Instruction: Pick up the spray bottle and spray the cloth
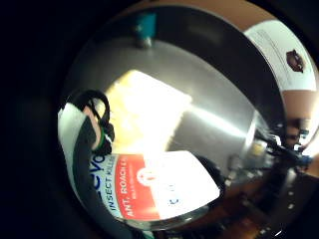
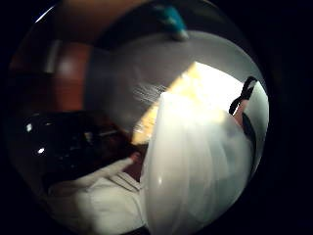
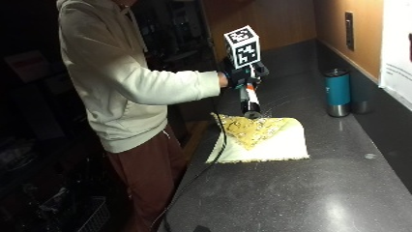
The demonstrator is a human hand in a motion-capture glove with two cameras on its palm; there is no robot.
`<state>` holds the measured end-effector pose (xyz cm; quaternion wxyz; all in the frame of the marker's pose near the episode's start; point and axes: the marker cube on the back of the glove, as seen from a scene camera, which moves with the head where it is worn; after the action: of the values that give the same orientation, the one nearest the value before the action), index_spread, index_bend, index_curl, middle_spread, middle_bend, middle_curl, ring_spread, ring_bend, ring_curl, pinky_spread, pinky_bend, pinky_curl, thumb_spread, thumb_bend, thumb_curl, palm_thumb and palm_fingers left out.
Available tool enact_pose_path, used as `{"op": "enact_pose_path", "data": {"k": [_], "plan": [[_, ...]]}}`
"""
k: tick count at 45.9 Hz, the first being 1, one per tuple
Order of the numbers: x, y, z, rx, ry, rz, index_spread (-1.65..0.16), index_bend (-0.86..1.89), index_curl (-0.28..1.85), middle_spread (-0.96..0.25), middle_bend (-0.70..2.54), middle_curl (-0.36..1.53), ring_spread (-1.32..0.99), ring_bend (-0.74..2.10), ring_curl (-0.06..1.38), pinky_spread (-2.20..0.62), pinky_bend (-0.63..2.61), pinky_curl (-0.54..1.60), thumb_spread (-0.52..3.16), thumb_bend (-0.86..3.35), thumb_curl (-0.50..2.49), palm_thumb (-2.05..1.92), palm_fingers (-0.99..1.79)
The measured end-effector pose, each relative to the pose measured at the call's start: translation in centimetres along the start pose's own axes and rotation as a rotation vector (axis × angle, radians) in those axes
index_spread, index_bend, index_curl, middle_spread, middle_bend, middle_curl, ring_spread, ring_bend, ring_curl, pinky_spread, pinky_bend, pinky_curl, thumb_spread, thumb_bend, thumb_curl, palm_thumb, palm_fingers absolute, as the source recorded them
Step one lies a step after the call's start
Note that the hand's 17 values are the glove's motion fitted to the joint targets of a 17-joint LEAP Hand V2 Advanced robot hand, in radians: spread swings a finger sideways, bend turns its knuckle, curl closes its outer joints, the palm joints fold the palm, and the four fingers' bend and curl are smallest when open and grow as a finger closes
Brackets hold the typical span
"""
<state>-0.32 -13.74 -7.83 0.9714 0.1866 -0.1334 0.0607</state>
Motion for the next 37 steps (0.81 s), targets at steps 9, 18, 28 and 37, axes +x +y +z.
{"op": "enact_pose_path", "data": {"k": [9, 18, 28, 37], "plan": [[-7.2, -2.7, 0.2, 0.332, -0.576, -0.061, -0.13, 0.44, 0.54, -0.08, 0.6, 0.5, -0.17, 0.58, 0.46, -0.2, 0.35, 0.39, 0.19, -0.03, 0.79, 0.93, 1.37], [-10.7, -5.7, 5.1, 0.536, -0.825, 0.006, -0.12, 0.45, 0.54, -0.08, 0.59, 0.5, -0.17, 0.57, 0.46, -0.2, 0.36, 0.4, 0.19, -0.03, 0.79, 0.94, 1.37], [-11.0, -10.1, 10.2, 0.602, -0.867, 0.101, -0.12, 0.44, 0.54, -0.08, 0.59, 0.5, -0.17, 0.57, 0.45, -0.2, 0.36, 0.4, 0.19, -0.03, 0.8, 0.94, 1.37], [-13.8, -12.4, 15.9, 0.462, -0.871, 0.08, -0.12, 0.44, 0.54, -0.08, 0.58, 0.49, -0.16, 0.57, 0.45, -0.2, 0.36, 0.4, 0.19, -0.03, 0.8, 0.94, 1.37]]}}
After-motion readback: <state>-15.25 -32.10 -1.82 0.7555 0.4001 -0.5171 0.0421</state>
